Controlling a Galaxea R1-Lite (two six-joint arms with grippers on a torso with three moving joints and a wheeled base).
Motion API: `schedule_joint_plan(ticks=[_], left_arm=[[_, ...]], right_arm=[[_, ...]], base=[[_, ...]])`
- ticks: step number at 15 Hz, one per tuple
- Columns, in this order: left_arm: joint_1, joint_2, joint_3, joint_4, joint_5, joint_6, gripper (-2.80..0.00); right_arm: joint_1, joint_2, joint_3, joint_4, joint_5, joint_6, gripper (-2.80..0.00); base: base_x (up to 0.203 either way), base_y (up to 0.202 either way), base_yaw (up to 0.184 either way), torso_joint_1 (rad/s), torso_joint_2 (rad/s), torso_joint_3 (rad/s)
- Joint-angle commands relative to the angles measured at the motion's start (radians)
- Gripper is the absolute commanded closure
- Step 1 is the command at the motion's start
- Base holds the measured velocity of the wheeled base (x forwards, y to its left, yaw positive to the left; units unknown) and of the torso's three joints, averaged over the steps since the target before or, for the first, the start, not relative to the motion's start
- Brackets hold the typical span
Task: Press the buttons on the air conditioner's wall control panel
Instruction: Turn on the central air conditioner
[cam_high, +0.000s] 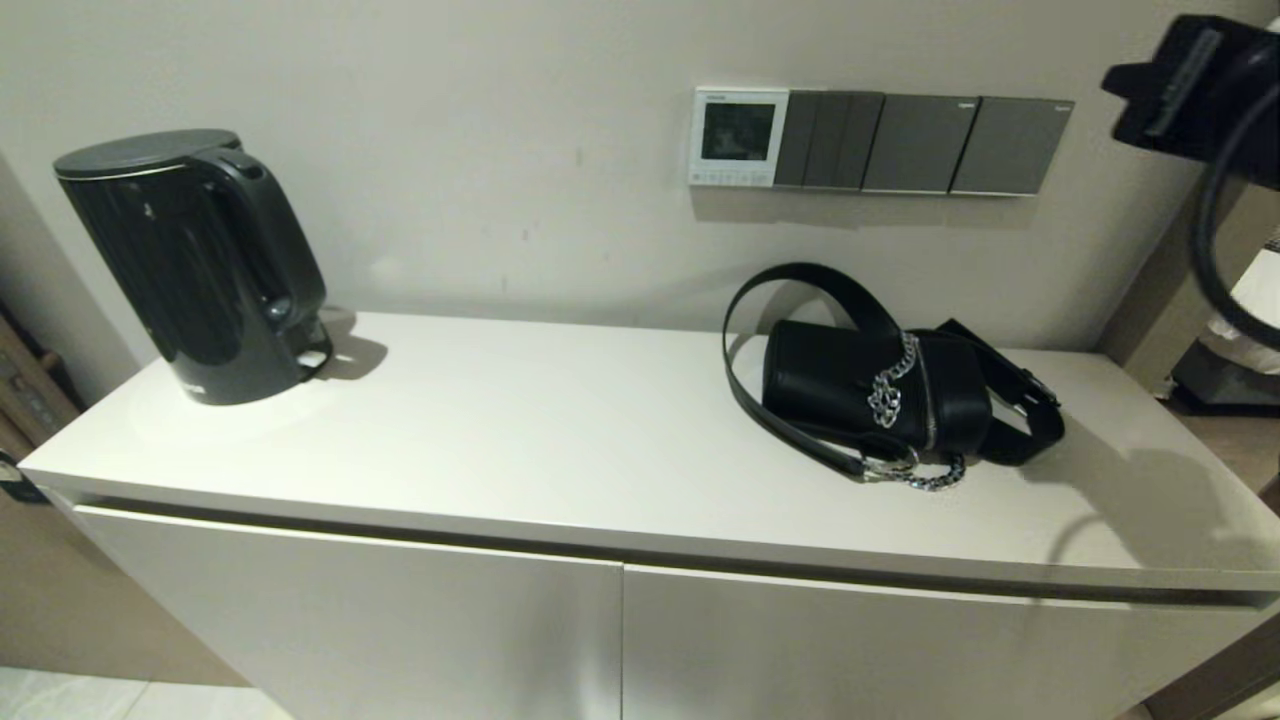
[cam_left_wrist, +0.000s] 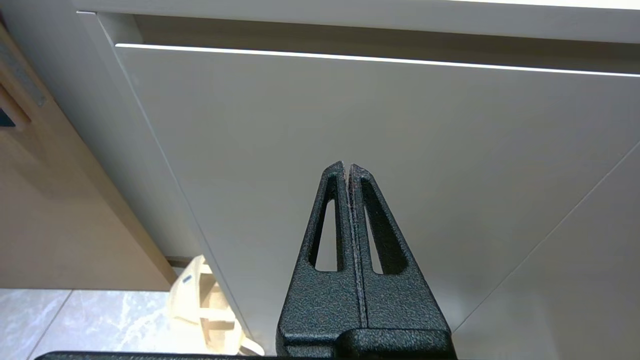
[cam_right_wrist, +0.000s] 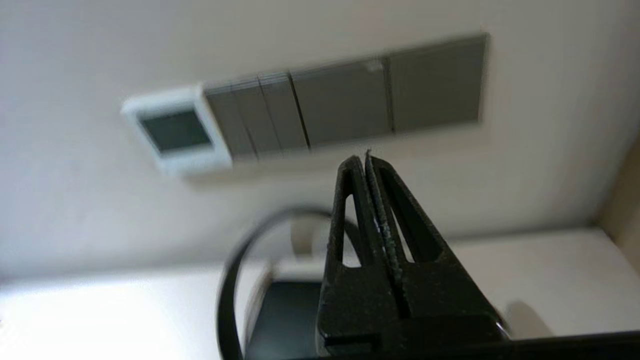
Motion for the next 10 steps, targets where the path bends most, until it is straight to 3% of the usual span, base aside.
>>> schedule_joint_plan(ticks=[1,5,10], left_arm=[[0.000,0.000,0.000,0.000,0.000,0.000,0.00],[0.000,0.000,0.000,0.001,-0.001,0.000,0.00],[0.000,0.000,0.000,0.001,0.000,0.000,0.00]], right_arm=[[0.036,0.165,-0.058,-0.088,-0.042,-0.005,0.00],[0.043,0.335,-0.107,-0.298,-0.147,-0.022,0.00],[0.085,0.471,-0.145,-0.431,-0.161,-0.050,0.00]], base=[[0.000,0.000,0.000,0.000,0.00,0.000],[0.000,0.000,0.000,0.000,0.00,0.000],[0.000,0.000,0.000,0.000,0.00,0.000]])
